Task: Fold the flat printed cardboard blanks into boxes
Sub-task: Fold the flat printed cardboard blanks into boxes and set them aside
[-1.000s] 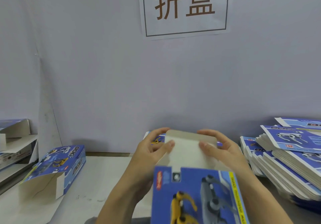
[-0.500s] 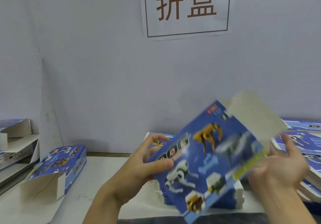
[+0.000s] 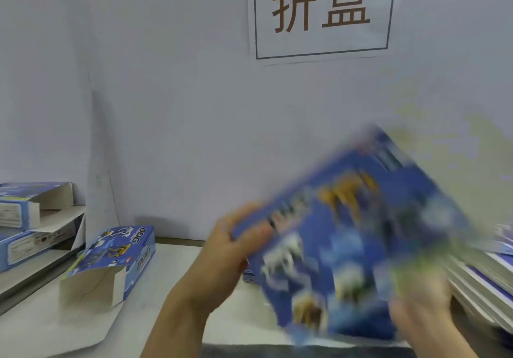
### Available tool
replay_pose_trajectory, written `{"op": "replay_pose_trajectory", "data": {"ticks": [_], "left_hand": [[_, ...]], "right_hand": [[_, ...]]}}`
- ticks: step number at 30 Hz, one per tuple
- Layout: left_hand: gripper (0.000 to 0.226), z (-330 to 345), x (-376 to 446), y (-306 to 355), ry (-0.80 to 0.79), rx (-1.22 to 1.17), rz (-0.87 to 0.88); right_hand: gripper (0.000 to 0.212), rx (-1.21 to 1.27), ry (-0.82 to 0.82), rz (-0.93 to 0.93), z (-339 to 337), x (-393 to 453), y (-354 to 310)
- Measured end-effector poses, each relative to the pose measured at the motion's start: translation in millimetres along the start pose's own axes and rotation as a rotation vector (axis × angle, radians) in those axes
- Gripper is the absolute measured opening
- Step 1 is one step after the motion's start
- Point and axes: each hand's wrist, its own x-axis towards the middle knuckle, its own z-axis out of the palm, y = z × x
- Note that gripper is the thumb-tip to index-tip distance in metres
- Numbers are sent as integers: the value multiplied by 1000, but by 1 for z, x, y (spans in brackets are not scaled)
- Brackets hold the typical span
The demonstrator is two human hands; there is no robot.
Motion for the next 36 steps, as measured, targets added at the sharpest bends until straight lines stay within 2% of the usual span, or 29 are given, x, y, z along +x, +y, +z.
{"op": "replay_pose_trajectory", "data": {"ticks": [2, 3, 4, 5, 8, 10, 12, 14, 16, 18, 20, 26, 30, 34, 36], "left_hand": [[94, -13, 4, 6, 290, -320, 190], [108, -20, 3, 14, 381, -418, 240], [119, -29, 1, 17, 459, -453, 255], [119, -33, -2, 17, 501, -456, 221], [72, -30, 0, -5, 575, -290, 56], [43, -19, 4, -24, 533, 64, -40], [32, -14, 5, -42, 398, 511, -117], [51, -11, 2, -63, 160, 831, -241], [67, -5, -2, -82, -37, 990, -412], [64, -2, -5, -90, -84, 1022, -501], [58, -4, -5, -91, -18, 1009, -467], [19, -6, 0, -81, 228, 807, -257], [15, -5, 4, -77, 356, 718, -184], [15, -3, 4, -77, 359, 698, -190], [13, -3, 3, -77, 349, 705, -184]], "right_hand": [[30, -22, -39, 1, 0, -2, -2], [30, -26, -17, -7, 1, -3, -2], [30, -44, 4, -21, 2, -4, -2], [30, -56, 6, -33, 3, -3, -2], [28, -142, -12, -64, 5, -3, 0], [28, -273, -39, -113, 5, -2, 2], [25, -468, -103, -237, 5, 1, 6], [19, -733, -329, -384, 5, -1, 11], [34, -1098, -589, -392, 6, -7, 17], [42, -1439, -693, -389, 10, -12, 22], [36, -1582, -655, -410, 16, -15, 23], [31, -1596, -625, -378, 18, -12, 18], [23, -1543, -532, -478, 13, -8, 16], [35, -1534, -556, -455, 11, -8, 17], [33, -1568, -547, -445, 12, -8, 17]]}}
